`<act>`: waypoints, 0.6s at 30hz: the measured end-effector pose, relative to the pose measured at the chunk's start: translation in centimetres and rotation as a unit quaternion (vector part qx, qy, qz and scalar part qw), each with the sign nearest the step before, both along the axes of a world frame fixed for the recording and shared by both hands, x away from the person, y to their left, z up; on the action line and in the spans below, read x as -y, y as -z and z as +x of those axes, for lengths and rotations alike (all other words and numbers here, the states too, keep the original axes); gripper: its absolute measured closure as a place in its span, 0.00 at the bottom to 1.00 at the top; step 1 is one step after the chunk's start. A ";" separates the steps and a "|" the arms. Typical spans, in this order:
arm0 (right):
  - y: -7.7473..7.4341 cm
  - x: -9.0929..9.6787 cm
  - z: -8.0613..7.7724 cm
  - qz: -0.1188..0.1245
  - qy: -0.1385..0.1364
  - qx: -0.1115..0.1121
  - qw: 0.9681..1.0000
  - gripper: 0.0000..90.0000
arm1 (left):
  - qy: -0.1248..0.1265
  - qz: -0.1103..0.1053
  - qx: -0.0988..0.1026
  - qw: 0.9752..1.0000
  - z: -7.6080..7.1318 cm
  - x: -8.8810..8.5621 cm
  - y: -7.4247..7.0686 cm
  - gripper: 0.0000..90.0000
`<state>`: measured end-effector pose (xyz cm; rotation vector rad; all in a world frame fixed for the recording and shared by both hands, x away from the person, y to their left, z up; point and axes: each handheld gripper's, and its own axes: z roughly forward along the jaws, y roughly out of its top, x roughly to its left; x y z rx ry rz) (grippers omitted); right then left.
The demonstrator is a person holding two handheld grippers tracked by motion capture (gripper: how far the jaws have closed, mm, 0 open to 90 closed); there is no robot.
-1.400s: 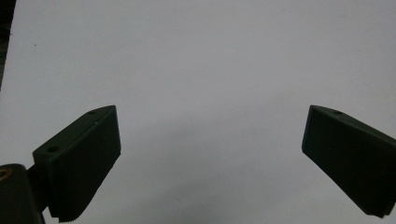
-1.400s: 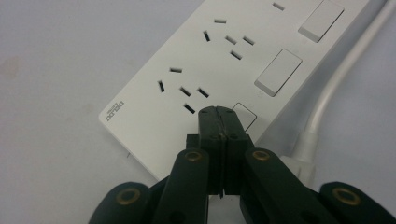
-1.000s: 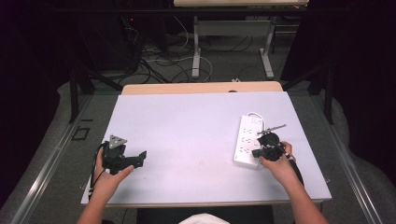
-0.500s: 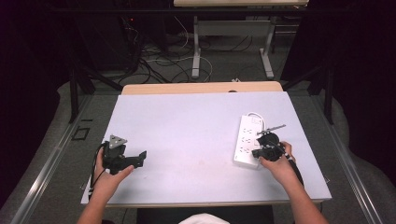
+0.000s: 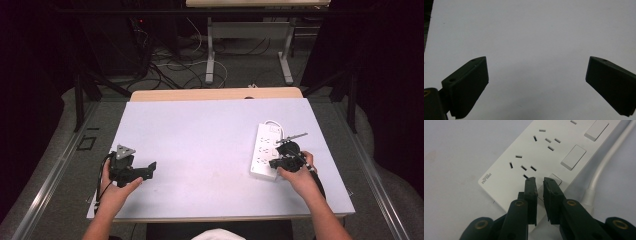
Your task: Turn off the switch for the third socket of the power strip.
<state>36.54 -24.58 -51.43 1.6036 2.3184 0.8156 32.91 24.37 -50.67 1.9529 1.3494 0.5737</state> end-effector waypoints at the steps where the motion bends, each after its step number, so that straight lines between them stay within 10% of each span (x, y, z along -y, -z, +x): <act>1: 0.0 0.1 0.0 -0.003 -0.002 0.001 1.000 0.89 | 0.000 0.000 0.004 1.000 0.0 0.0 0.1 0.05; 18: -0.4 0.1 0.1 0.006 0.007 0.003 1.000 0.72 | -0.004 -0.007 0.007 1.000 0.0 0.0 0.0 0.05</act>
